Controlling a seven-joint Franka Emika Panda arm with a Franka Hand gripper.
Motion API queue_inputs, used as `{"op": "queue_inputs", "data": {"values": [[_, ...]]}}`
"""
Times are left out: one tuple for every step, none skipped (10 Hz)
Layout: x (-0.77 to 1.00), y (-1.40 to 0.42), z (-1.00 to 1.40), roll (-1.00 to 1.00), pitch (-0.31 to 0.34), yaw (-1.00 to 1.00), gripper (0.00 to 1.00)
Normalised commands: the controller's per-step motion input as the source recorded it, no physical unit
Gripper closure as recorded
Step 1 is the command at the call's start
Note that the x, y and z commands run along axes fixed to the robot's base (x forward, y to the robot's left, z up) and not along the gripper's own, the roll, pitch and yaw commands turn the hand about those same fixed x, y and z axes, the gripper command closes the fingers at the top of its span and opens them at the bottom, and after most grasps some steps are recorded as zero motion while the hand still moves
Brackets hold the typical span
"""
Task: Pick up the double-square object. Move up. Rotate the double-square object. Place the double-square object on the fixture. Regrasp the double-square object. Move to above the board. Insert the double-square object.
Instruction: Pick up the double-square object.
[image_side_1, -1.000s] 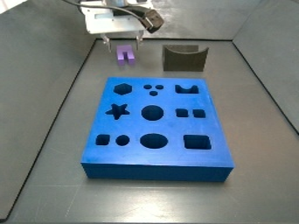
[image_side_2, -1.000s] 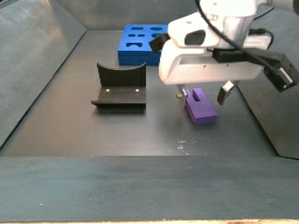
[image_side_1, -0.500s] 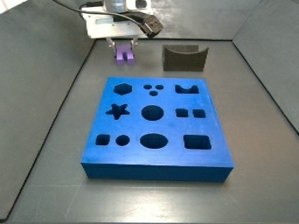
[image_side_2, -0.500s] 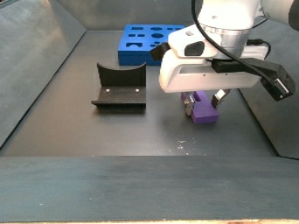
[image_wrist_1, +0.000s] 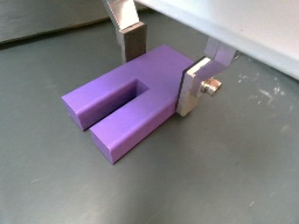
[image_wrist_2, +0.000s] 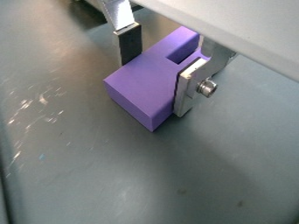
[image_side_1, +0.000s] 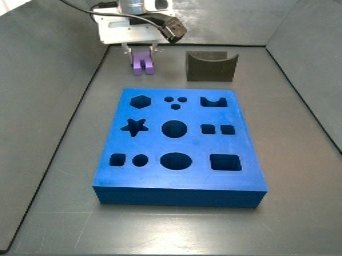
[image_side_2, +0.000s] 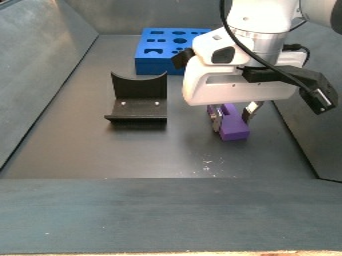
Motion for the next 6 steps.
{"op": "queue_inputs", "data": {"values": [[0.0,0.0,0.0,0.0,0.0,0.0,1.0],[0.0,0.0,0.0,0.0,0.0,0.0,1.0],[0.0,0.0,0.0,0.0,0.0,0.0,1.0],[0.0,0.0,0.0,0.0,0.0,0.0,1.0],[0.0,0.0,0.0,0.0,0.0,0.0,1.0],[0.0,0.0,0.0,0.0,0.0,0.0,1.0]]}}
